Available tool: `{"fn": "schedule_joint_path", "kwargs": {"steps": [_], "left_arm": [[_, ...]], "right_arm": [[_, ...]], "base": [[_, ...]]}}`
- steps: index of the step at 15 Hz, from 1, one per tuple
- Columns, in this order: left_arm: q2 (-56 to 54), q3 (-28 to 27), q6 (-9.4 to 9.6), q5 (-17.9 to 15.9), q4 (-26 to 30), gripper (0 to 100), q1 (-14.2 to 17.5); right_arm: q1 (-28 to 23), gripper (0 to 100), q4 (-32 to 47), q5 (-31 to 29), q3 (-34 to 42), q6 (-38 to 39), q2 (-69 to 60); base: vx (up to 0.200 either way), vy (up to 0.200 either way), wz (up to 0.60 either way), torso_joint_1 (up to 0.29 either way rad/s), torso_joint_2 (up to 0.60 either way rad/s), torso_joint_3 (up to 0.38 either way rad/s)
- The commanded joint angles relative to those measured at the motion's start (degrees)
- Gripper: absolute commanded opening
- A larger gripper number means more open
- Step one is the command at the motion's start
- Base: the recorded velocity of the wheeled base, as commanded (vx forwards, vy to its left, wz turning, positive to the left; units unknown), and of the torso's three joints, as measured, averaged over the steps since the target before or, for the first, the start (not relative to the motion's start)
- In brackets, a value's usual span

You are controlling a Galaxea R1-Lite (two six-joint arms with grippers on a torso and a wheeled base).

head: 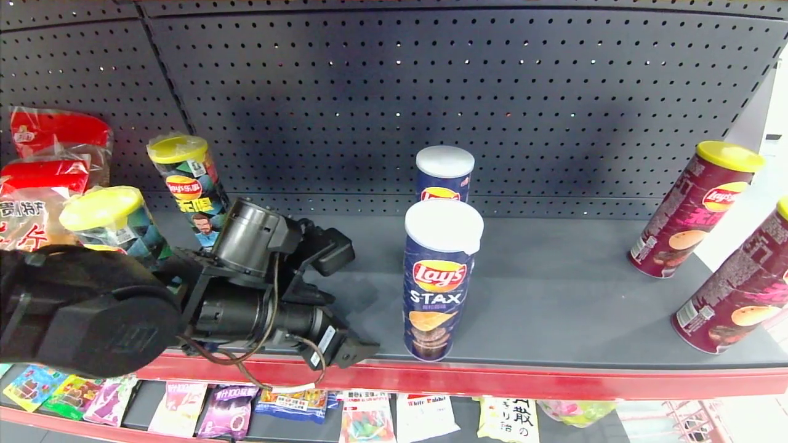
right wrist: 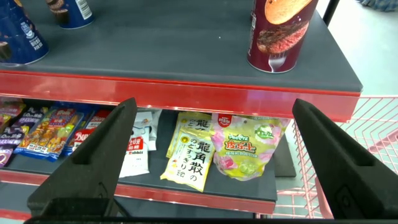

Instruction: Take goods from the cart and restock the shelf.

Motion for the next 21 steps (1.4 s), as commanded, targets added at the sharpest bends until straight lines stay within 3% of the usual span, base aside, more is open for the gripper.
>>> {"fn": "schedule_joint_path", "kwargs": {"steps": [1,21], "left_arm": [[2.7,-2.1,0.17,0.0,0.0,100,-0.3],[8.9,-8.9,0.26,0.0,0.0,100,-0.7]], "right_arm": [[0.0,100,0.0,0.0,0.0,0.0,0.0],[0.0,100,0.0,0.0,0.0,0.0,0.0]], "base": [[0.000,0.000,0.00,0.000,0.00,0.000],[0.000,0.000,0.00,0.000,0.00,0.000]]}}
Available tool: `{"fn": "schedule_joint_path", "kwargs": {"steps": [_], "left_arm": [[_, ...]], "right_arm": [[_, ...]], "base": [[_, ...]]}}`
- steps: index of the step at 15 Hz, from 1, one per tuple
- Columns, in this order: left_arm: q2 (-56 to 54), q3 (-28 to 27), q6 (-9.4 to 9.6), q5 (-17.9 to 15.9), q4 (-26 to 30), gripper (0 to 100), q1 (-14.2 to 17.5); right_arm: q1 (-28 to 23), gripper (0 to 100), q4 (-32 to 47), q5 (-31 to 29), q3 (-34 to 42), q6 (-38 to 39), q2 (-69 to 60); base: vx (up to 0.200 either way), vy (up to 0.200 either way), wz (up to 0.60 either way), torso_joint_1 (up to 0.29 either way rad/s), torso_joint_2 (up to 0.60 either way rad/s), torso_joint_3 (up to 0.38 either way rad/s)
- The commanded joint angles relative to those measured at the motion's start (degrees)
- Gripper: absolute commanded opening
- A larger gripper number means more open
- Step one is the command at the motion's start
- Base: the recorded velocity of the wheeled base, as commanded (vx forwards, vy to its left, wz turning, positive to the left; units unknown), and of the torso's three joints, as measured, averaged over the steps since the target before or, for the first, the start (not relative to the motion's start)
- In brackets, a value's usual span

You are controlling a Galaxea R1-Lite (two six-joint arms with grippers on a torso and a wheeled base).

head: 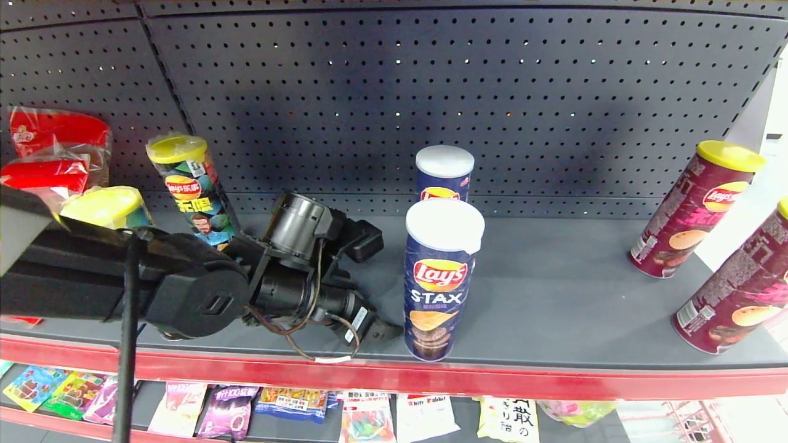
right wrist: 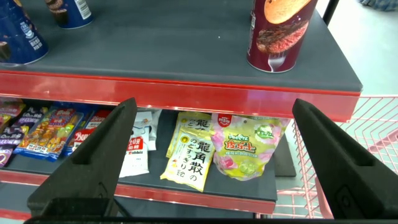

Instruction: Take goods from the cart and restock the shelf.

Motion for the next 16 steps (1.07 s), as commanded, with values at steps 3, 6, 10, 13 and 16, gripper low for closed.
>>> {"fn": "schedule_joint_path", "kwargs": {"steps": [3,6,10,13,16], "left_arm": [[0.8,-0.7,-0.01,0.0,0.0,100,0.0],[0.9,-1.5,-0.01,0.0,0.0,100,0.0],[0.7,-1.6,-0.01,0.0,0.1,100,-0.1],[-0.8,0.0,-0.36,0.1,0.2,100,0.3],[-6.3,5.3,-0.62,0.1,0.0,100,1.9]], "right_arm": [[0.0,100,0.0,0.0,0.0,0.0,0.0],[0.0,100,0.0,0.0,0.0,0.0,0.0],[0.0,100,0.0,0.0,0.0,0.0,0.0],[0.0,100,0.0,0.0,0.0,0.0,0.0],[0.0,100,0.0,0.0,0.0,0.0,0.0]], "base": [[0.000,0.000,0.00,0.000,0.00,0.000],[0.000,0.000,0.00,0.000,0.00,0.000],[0.000,0.000,0.00,0.000,0.00,0.000],[0.000,0.000,0.00,0.000,0.00,0.000],[0.000,0.000,0.00,0.000,0.00,0.000]]}}
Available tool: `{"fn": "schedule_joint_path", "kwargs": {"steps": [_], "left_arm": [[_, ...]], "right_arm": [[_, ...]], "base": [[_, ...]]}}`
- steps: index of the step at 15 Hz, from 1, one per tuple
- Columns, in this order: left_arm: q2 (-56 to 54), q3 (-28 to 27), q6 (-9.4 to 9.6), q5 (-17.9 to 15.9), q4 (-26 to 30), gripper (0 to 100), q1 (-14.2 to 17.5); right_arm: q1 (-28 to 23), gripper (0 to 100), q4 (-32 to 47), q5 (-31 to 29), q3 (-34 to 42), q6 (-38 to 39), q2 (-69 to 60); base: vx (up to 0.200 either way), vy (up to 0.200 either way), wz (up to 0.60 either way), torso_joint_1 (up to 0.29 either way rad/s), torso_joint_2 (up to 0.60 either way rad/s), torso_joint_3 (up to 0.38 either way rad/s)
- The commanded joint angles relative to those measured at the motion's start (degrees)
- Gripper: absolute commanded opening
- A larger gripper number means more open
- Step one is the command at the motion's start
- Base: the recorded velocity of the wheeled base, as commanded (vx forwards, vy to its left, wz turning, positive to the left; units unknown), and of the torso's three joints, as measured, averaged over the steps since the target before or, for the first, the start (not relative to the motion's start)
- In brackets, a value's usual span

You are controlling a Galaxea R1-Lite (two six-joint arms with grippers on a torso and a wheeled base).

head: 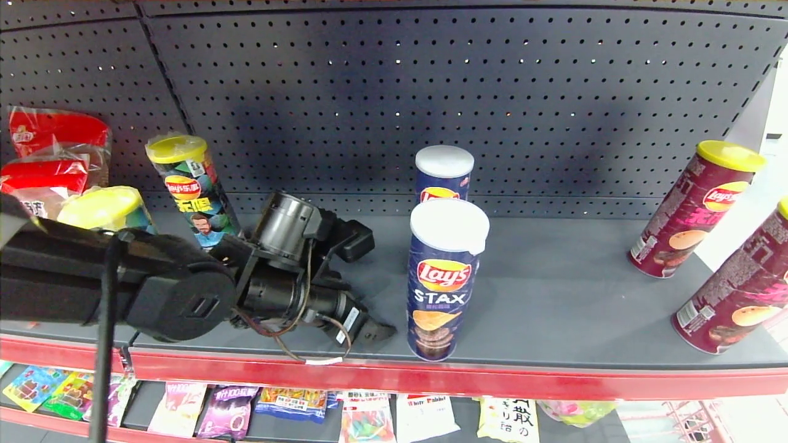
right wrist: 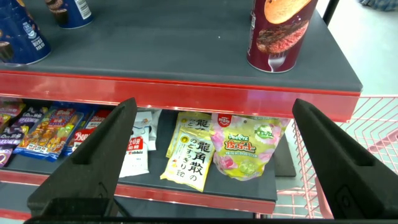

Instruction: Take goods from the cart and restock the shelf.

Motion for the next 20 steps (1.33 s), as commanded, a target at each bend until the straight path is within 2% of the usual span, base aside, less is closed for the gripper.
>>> {"fn": "schedule_joint_path", "kwargs": {"steps": [1,5,6,8,10,12,13,14,16,17,18,19,20], "left_arm": [[-7.4,6.2,-0.11,0.0,-0.1,100,1.4],[-24.0,21.2,-0.11,0.0,-0.1,100,3.5],[-32.6,28.0,-0.20,-0.1,0.1,100,4.4],[-42.6,35.2,-0.20,0.0,0.1,100,7.0],[-53.3,41.1,-0.20,-0.2,0.7,100,10.8],[-69.2,44.8,-0.55,-1.1,7.6,100,18.7],[-76.5,46.3,-1.61,-1.7,11.1,100,21.8],[-84.3,48.5,-4.60,-1.3,13.0,100,23.9],[-96.8,51.6,-6.35,-0.6,14.9,100,30.9],[-98.2,51.6,-7.14,-0.3,14.9,100,32.0],[-100.8,51.6,-9.25,1.9,14.8,100,34.8],[-103.3,51.8,-9.87,3.9,14.5,100,35.3],[-105.6,52.4,-10.31,6.3,13.2,100,34.2]], "right_arm": [[0.0,100,0.0,0.0,0.0,0.0,0.0],[0.0,100,0.0,0.0,0.0,0.0,0.0],[0.0,100,0.0,0.0,0.0,0.0,0.0],[0.0,100,0.0,0.0,0.0,0.0,0.0],[0.0,100,0.0,0.0,0.0,0.0,0.0],[0.0,100,0.0,0.0,0.0,0.0,0.0],[0.0,100,0.0,0.0,0.0,0.0,0.0],[0.0,100,0.0,0.0,0.0,0.0,0.0],[0.0,100,0.0,0.0,0.0,0.0,0.0],[0.0,100,0.0,0.0,0.0,0.0,0.0],[0.0,100,0.0,0.0,0.0,0.0,0.0],[0.0,100,0.0,0.0,0.0,0.0,0.0],[0.0,100,0.0,0.0,0.0,0.0,0.0]], "base": [[0.000,0.000,0.00,0.000,0.00,0.000],[0.000,0.000,0.00,0.000,0.00,0.000],[0.000,0.000,0.00,0.000,0.00,0.000],[0.000,0.000,0.00,0.000,0.00,0.000],[0.000,0.000,0.00,0.000,0.00,0.000],[0.000,0.000,0.00,0.000,0.00,0.000],[0.000,0.000,0.00,0.000,0.00,0.000],[0.000,0.000,0.00,0.000,0.00,0.000],[0.000,0.000,0.00,0.000,0.00,0.000],[0.000,0.000,0.00,0.000,0.00,0.000],[0.000,0.000,0.00,0.000,0.00,0.000],[0.000,0.000,0.00,0.000,0.00,0.000],[0.000,0.000,0.00,0.000,0.00,0.000]]}}
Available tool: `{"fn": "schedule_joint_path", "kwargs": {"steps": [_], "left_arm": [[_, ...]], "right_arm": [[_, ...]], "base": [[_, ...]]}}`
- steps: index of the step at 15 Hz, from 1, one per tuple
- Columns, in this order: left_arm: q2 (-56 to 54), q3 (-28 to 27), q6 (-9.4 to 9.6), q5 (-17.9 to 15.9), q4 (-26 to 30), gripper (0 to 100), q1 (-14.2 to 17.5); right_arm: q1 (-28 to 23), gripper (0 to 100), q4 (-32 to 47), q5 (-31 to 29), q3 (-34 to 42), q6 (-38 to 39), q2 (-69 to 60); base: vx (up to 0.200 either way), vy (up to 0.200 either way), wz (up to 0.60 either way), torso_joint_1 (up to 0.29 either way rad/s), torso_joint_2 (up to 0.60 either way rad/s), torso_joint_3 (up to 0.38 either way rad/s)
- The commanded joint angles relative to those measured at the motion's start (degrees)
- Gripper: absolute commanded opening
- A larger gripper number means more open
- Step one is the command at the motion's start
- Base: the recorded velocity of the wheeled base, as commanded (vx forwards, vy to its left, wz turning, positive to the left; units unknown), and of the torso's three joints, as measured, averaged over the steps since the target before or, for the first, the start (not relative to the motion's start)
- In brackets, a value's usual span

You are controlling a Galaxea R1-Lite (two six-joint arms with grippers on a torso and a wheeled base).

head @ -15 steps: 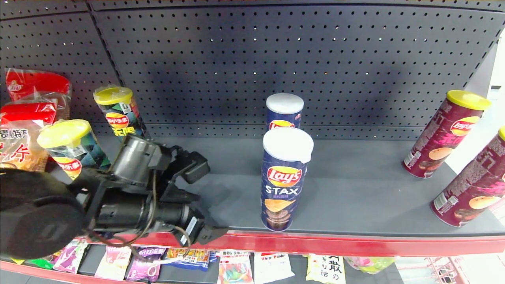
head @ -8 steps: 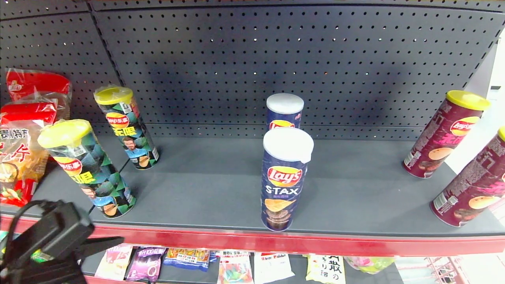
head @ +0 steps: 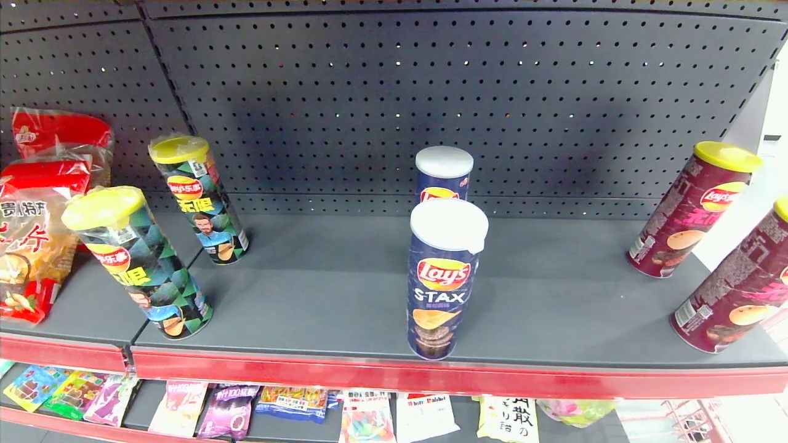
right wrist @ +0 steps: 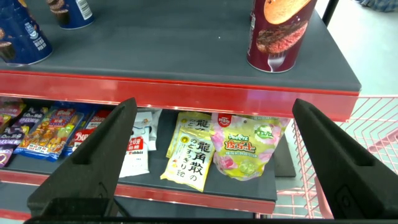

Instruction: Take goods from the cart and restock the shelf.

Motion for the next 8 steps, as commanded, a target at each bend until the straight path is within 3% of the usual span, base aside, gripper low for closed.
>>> {"fn": "schedule_joint_path", "kwargs": {"steps": [1,3,4,5,6,7,8], "left_arm": [[-11.2,3.5,-1.21,3.0,-3.3,100,1.9],[-10.9,5.3,-1.56,1.3,-7.9,100,1.8],[-11.2,5.4,-1.12,2.2,-7.8,100,1.9],[-11.1,7.2,-3.49,13.8,-9.3,100,1.9],[-11.1,7.2,-4.64,12.4,-9.5,100,1.9],[-11.1,7.2,-1.91,9.8,-9.2,100,1.9],[-11.2,7.2,-0.07,4.5,-8.9,100,1.9]], "right_arm": [[0.0,100,0.0,0.0,0.0,0.0,0.0],[0.0,100,0.0,0.0,0.0,0.0,0.0],[0.0,100,0.0,0.0,0.0,0.0,0.0],[0.0,100,0.0,0.0,0.0,-0.1,0.0],[0.0,100,0.0,0.0,0.0,0.0,0.0],[0.0,100,0.0,0.0,0.0,0.0,0.0],[0.0,100,0.0,0.0,0.0,0.0,0.0]], "base": [[0.000,0.000,0.00,0.000,0.00,0.000],[0.000,0.000,0.00,0.000,0.00,0.000],[0.000,0.000,0.00,0.000,0.00,0.000],[0.000,0.000,0.00,0.000,0.00,0.000],[0.000,0.000,0.00,0.000,0.00,0.000],[0.000,0.000,0.00,0.000,0.00,0.000],[0.000,0.000,0.00,0.000,0.00,0.000]]}}
